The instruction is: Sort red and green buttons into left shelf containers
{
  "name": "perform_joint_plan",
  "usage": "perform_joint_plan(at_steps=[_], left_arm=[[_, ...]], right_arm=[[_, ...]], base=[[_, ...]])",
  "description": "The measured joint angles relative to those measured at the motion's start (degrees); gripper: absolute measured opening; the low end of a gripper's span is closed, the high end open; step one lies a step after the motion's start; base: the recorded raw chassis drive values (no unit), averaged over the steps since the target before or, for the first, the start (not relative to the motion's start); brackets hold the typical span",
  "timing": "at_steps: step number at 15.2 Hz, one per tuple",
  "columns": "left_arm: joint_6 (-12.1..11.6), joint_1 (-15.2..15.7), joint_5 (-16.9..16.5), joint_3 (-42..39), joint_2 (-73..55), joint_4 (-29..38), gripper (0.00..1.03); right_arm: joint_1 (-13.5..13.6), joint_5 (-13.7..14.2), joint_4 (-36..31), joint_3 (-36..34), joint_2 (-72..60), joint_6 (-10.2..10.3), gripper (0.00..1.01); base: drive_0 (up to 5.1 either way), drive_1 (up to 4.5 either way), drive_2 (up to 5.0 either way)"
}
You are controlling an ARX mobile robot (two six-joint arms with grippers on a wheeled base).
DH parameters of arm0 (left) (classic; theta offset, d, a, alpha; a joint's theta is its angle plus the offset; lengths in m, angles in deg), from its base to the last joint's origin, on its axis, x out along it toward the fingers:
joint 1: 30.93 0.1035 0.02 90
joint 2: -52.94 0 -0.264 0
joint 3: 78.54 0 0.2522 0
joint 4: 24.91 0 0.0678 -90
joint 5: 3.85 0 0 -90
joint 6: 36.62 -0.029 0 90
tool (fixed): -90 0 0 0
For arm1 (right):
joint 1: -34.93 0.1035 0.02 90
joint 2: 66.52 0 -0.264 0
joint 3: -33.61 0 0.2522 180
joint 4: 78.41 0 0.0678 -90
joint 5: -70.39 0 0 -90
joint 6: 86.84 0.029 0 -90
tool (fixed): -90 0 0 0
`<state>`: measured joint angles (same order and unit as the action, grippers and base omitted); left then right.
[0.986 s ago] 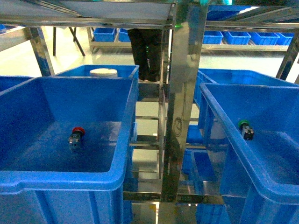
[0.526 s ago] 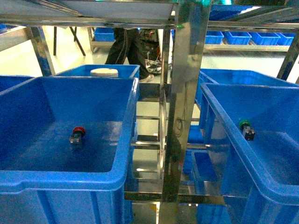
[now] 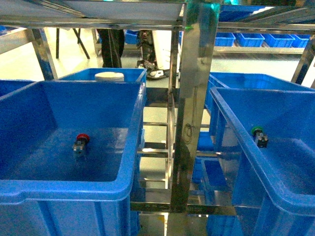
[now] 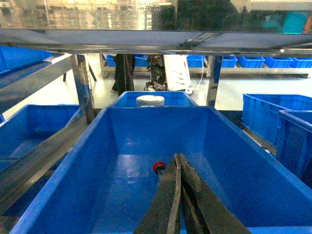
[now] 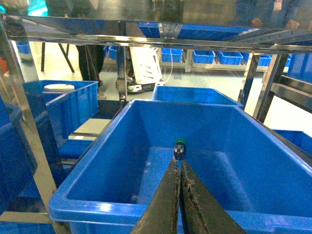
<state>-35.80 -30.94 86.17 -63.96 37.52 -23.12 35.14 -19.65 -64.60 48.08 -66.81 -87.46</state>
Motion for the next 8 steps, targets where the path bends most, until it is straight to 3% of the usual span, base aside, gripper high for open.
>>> perform_joint_plan(at_steps=[7, 8], left_arm=[[0.0, 0.0, 0.0, 0.0, 5.5, -5.5, 0.02], [0.0, 0.0, 0.2, 0.0, 8.2, -9.4, 0.02]], right_arm=[[0.0, 0.0, 0.2, 0.0, 0.0, 0.0, 0.02], [0.0, 0.0, 0.2, 0.0, 0.0, 0.0, 0.02]], base=[[0.0, 0.00, 0.0], [0.0, 0.00, 0.0]])
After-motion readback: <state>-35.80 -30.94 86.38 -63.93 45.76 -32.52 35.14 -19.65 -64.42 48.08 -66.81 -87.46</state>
